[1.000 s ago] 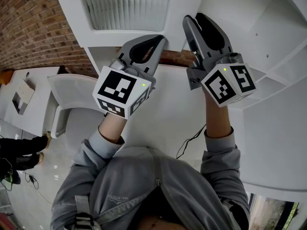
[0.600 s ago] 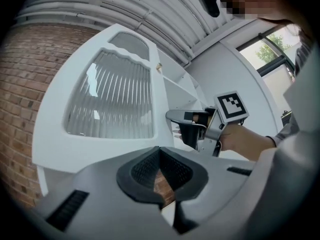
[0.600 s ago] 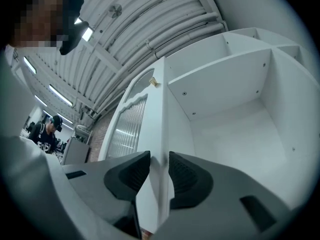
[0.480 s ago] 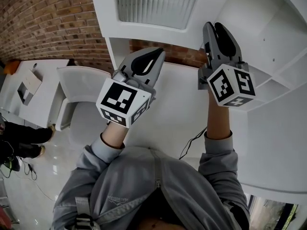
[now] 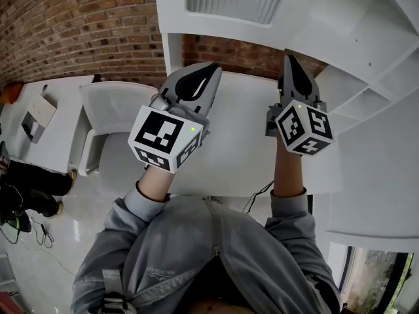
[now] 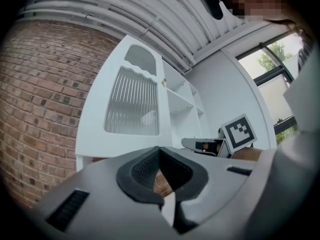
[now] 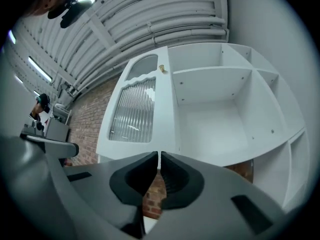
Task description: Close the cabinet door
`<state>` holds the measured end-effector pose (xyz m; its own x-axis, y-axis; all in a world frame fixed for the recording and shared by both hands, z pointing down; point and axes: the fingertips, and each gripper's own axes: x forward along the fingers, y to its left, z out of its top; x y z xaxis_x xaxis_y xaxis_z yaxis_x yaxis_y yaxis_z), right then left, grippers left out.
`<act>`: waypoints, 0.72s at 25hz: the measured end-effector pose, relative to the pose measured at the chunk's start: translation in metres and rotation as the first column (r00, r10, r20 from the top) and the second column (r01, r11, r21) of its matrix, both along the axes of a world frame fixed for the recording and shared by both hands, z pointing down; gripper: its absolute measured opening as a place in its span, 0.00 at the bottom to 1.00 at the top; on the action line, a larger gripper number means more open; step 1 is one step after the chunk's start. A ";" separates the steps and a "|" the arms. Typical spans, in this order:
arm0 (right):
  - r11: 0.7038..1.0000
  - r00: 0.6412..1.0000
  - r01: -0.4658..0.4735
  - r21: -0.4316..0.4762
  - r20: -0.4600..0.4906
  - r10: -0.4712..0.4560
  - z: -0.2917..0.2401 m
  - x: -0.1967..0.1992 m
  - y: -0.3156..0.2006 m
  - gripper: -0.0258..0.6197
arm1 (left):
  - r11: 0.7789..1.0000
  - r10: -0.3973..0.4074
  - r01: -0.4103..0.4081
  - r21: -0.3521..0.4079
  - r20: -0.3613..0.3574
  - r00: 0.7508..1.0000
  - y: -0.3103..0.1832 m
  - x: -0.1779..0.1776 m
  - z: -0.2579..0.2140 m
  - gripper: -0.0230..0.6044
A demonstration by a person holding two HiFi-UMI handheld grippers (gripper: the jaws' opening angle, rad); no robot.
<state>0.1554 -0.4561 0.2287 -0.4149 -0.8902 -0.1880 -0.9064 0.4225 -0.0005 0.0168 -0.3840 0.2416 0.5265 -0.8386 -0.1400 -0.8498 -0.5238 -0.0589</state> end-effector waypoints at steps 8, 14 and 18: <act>0.997 0.999 -0.032 -0.066 0.031 0.034 0.047 -0.029 0.047 0.08 | 0.999 0.031 -0.031 -0.006 0.005 0.999 0.036 -0.032 0.017 0.05; 0.993 0.997 -0.069 -0.097 0.026 0.072 0.054 -0.066 0.096 0.08 | 0.999 0.039 -0.039 -0.020 0.004 0.999 0.068 -0.074 0.018 0.05; 0.991 0.997 -0.078 -0.112 0.021 0.081 0.068 -0.090 0.125 0.08 | 0.999 0.028 -0.027 -0.028 0.026 0.999 0.087 -0.093 0.029 0.05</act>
<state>0.0658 -0.3310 0.2962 -0.3386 -0.9360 -0.0957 -0.9360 0.3455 -0.0673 -0.0759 -0.2974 0.2710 0.5528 -0.8269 -0.1029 -0.8333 -0.5488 -0.0666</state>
